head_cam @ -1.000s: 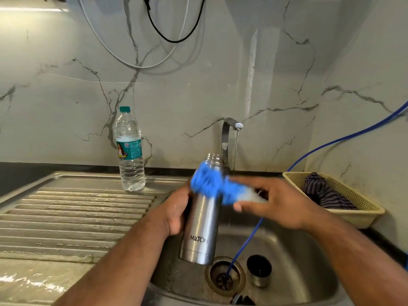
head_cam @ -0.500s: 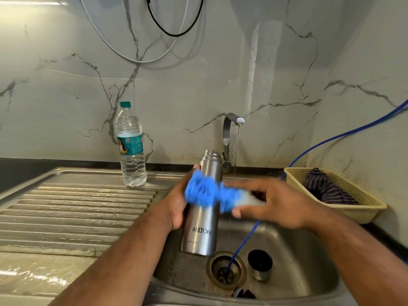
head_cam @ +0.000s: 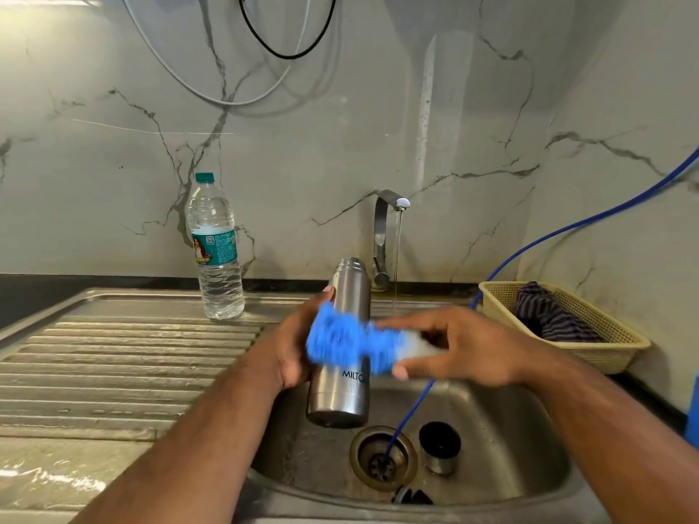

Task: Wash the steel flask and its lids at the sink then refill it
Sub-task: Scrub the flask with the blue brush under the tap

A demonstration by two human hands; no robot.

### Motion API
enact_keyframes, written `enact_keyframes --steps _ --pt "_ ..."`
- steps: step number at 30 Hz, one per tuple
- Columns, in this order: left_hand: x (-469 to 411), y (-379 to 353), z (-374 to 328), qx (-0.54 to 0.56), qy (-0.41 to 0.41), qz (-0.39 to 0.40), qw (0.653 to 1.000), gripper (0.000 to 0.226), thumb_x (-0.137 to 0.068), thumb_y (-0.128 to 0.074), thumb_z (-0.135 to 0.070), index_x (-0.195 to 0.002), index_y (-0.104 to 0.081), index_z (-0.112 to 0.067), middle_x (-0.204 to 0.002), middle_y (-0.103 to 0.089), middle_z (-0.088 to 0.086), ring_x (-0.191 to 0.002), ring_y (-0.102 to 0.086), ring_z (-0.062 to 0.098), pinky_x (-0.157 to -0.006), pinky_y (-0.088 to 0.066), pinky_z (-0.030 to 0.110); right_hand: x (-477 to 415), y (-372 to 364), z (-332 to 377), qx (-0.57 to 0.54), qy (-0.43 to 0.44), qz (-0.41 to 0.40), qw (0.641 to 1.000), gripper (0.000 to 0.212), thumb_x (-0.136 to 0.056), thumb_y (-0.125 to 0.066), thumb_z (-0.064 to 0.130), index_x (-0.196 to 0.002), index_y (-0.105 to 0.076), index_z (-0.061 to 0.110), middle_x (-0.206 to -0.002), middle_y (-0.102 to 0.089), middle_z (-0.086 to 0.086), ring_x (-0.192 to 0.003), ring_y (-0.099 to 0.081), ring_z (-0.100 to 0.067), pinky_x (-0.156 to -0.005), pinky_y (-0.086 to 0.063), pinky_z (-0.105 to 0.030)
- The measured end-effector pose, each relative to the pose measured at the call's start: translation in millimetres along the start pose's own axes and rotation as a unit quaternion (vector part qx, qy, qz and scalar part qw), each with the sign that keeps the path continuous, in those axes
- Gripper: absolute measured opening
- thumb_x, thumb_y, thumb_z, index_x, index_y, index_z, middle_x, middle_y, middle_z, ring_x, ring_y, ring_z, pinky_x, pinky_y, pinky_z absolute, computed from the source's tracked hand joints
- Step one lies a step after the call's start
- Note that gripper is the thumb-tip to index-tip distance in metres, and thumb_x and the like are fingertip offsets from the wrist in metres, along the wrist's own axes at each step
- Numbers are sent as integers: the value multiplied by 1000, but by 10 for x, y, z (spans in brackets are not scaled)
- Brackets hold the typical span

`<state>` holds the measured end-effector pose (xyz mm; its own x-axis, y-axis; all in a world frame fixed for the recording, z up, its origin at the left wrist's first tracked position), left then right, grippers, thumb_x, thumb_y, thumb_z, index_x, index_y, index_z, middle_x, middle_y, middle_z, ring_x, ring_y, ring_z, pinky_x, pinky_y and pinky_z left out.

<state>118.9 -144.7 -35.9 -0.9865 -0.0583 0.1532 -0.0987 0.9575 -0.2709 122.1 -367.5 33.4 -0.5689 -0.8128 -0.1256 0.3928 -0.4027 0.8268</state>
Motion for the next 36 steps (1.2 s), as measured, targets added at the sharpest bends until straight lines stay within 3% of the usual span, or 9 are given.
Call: enact_keyframes --steps 2,4,10,17,20,24,31,33,36 --pt "-1 20 -17 -13 6 -8 1000 75 -86 -59 -67 -129 -63 -6 -98 -73 21 -82 -73 32 -76 -56 41 81 -127 123 -19 -1 139 990 58 -89 -80 35 -141 -57 47 -121 -69 23 -109 -66 -3 -94 -55 -24" --pt "-20 36 -41 -19 -5 -8 1000 77 -84 -61 -71 -125 -65 -6 -97 -72 21 -83 -71 32 -77 -57 41 77 -138 149 -27 14 140 990 58 -89 -80 31 -141 -58 44 -123 -70 21 -112 -66 -4 -99 -54 -26" --pt "9 -85 4 -27 -7 29 999 70 -77 -65 -67 -110 -73 -6 -97 -73 19 -79 -70 31 -83 -55 42 -67 129 -106 30 -18 -192 981 66 -79 -73 67 -140 -53 55 -121 -69 24 -105 -64 3 -99 -55 -38" --pt "25 44 -7 14 15 -8 1000 76 -92 -48 -62 -133 -57 1 -109 -70 30 -94 -70 40 -93 -54 51 45 -142 119 -26 4 121 992 59 -88 -79 38 -142 -57 46 -120 -70 21 -108 -66 -2 -95 -54 -22" --pt "28 29 -10 -18 11 -26 999 69 -90 -51 -59 -128 -61 -3 -100 -71 28 -82 -72 38 -75 -58 43 -25 25 -12 0 -7 -27 1000 59 -83 -78 55 -138 -56 54 -114 -72 17 -99 -69 -8 -91 -58 -32" --pt "22 -58 27 -14 27 -8 1000 63 -99 -36 -52 -119 -66 0 -105 -70 30 -84 -71 41 -74 -58 41 -46 207 -214 19 -55 -244 968 63 -81 -77 59 -140 -59 43 -118 -70 21 -99 -66 1 -88 -51 -21" --pt "48 1 -6 -12 20 -33 999 65 -92 -56 -59 -126 -61 -4 -98 -74 23 -81 -73 33 -71 -59 40 99 -101 133 -52 5 145 988 58 -88 -80 38 -140 -57 51 -112 -75 7 -91 -72 -25 -80 -61 -37" --pt "66 -37 -4 12 37 -7 999 75 -83 -61 -63 -127 -62 -3 -108 -70 26 -87 -72 36 -78 -59 45 88 -10 148 -75 2 79 994 57 -88 -79 34 -139 -58 45 -96 -75 13 -71 -66 -3 -64 -52 -18" --pt "65 -103 -25 42 42 9 998 74 -82 -63 -64 -115 -69 2 -97 -70 27 -74 -71 37 -72 -61 51 12 188 -36 -58 -31 -156 986 54 -85 -80 42 -136 -62 44 -88 -74 18 -65 -62 6 -65 -47 -14"
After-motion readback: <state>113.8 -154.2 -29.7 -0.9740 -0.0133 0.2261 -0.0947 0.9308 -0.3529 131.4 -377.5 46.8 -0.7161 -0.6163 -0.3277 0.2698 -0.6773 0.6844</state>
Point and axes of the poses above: each hand's wrist, its own x-axis away from the middle knuckle, its own y-axis out of the back of the hand, z = x × y, the point moved 5 cm from there along -x, towards the middle knuckle
